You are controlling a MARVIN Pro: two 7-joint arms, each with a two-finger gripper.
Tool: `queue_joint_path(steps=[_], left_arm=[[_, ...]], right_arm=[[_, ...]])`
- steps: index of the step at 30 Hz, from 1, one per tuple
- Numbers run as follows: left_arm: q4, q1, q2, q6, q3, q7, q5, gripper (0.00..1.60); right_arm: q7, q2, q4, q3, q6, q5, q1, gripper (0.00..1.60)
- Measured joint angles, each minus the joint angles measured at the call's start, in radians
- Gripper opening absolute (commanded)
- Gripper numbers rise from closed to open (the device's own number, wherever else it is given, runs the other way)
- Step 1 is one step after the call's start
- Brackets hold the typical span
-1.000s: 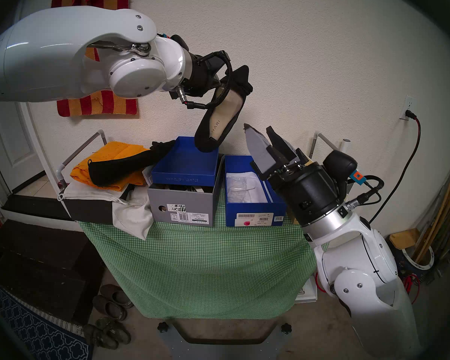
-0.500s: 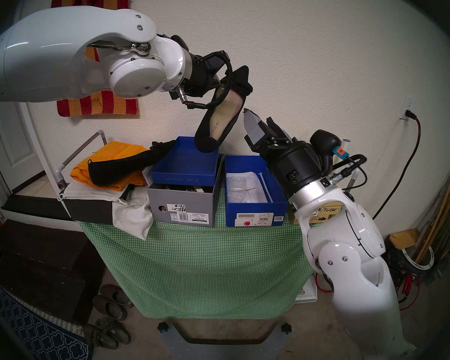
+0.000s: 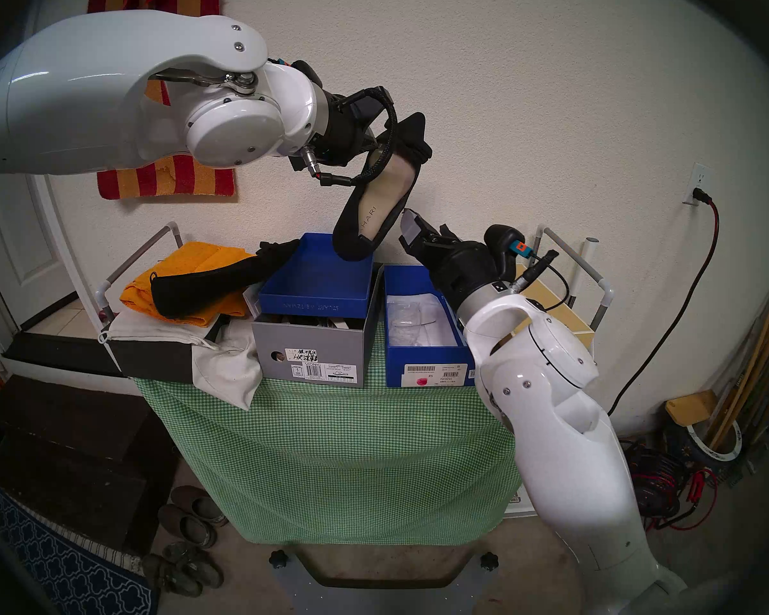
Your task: Put shoes into shoe box
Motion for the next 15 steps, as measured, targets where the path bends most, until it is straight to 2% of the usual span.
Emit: queue_joint_path(steps=[10, 15], left_arm=[[0.001, -0.001, 0.000, -0.001, 0.000, 0.001, -0.003, 0.00], [0.001, -0.001, -0.001, -0.001, 0.000, 0.002, -0.005, 0.00]], right_arm=[[-0.058, -0.102, 0.065, 0.000, 0.083, -0.042, 0.103, 1.60], [-0.100, -0.155, 0.101, 0.011, 0.148, -0.067, 0.172, 1.60]])
